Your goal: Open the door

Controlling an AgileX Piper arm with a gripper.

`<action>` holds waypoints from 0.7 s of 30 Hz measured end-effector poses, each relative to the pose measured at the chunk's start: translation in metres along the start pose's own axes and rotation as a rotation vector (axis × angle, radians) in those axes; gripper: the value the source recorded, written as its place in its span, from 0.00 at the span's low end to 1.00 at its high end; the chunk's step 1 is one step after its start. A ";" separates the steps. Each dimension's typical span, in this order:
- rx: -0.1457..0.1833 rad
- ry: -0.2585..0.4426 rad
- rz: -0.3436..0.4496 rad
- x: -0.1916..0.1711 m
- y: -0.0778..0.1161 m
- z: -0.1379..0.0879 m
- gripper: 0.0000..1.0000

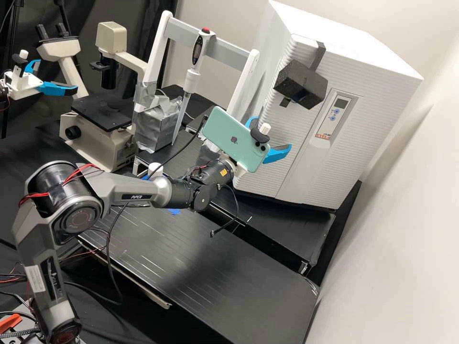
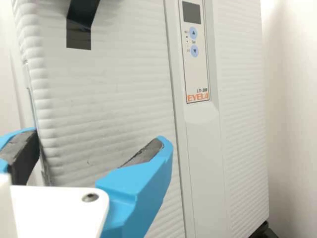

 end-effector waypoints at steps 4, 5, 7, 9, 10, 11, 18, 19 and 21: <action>-0.005 0.000 0.001 0.000 0.000 0.000 0.00; -0.005 0.002 0.002 0.000 0.000 0.000 0.00; -0.007 0.002 0.002 0.000 0.000 0.000 0.00; -0.009 0.004 0.003 0.000 0.000 0.000 0.00; -0.015 0.006 0.001 0.000 0.000 -0.001 0.00; -0.018 0.007 0.000 0.000 0.000 -0.001 0.00; -0.034 0.011 -0.004 0.000 0.000 -0.001 0.00; -0.039 0.010 -0.005 0.000 -0.001 -0.001 0.00; -0.047 0.012 -0.009 0.000 -0.002 -0.001 0.00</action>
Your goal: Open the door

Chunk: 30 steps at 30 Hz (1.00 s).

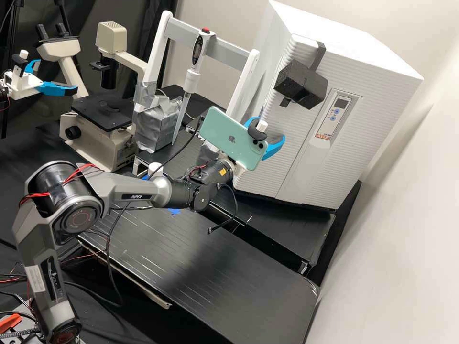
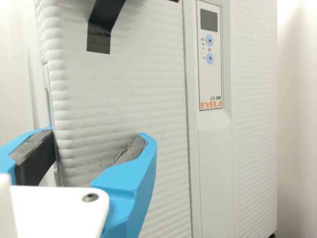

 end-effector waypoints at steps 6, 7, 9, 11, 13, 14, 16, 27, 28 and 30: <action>-0.011 0.009 0.001 -0.002 -0.003 0.001 0.00; -0.011 0.009 0.001 -0.002 -0.003 0.001 0.00; -0.013 0.009 0.001 -0.002 -0.003 0.001 0.00; -0.013 0.011 0.001 -0.002 -0.003 0.001 0.00; -0.013 0.011 0.001 -0.002 -0.003 0.001 0.00; -0.013 0.011 0.001 -0.002 -0.003 0.001 0.00; -0.013 0.013 0.002 -0.002 -0.003 0.001 0.00; -0.010 0.022 0.009 -0.005 -0.003 0.005 0.00; -0.011 0.024 0.014 -0.006 -0.003 0.006 0.00; -0.018 0.033 0.016 -0.009 -0.002 0.009 0.00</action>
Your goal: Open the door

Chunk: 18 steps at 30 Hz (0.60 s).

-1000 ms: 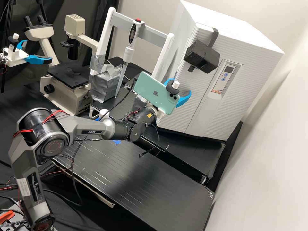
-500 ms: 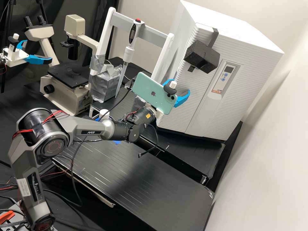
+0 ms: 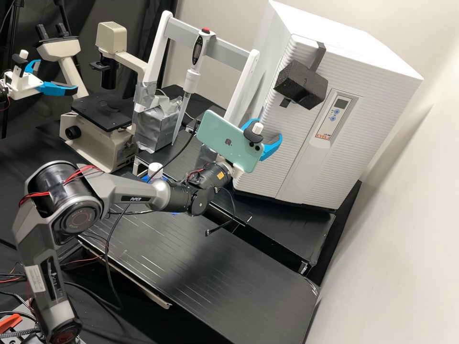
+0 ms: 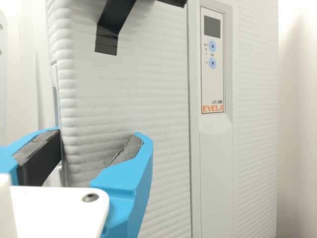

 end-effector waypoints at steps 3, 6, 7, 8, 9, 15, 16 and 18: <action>0.000 0.014 0.014 -0.006 0.003 0.007 0.00; 0.001 0.022 0.023 -0.015 0.005 0.015 0.00; -0.001 0.022 0.030 -0.019 0.006 0.017 0.00; -0.002 0.022 0.040 -0.022 0.007 0.020 0.00; 0.000 0.026 0.051 -0.027 0.008 0.023 0.00; 0.025 0.016 0.125 -0.058 0.012 0.044 0.00; 0.033 0.015 0.145 -0.063 0.013 0.046 0.00; 0.052 -0.006 0.178 -0.072 0.013 0.054 0.00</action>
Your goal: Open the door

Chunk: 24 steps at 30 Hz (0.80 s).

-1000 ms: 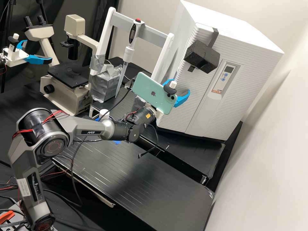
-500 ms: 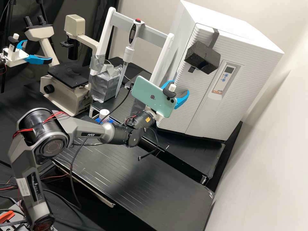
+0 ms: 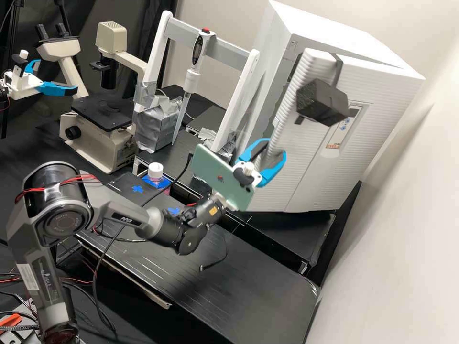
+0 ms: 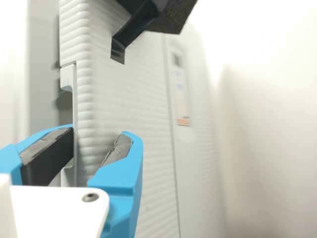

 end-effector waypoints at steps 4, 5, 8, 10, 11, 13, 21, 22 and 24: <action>0.031 -0.021 0.071 -0.012 0.003 0.012 0.00; 0.031 -0.021 0.084 -0.013 0.004 0.013 0.00; 0.020 -0.026 0.104 -0.015 0.004 0.017 0.00; 0.005 -0.020 0.110 -0.015 0.004 0.018 0.00; 0.001 -0.017 0.112 -0.015 0.004 0.017 0.00; -0.022 -0.021 0.110 -0.015 0.004 0.018 0.00; -0.030 -0.048 0.121 -0.036 0.001 0.014 1.00; -0.035 -0.049 0.120 -0.043 0.002 0.010 1.00; -0.044 -0.085 0.119 -0.056 0.004 0.007 1.00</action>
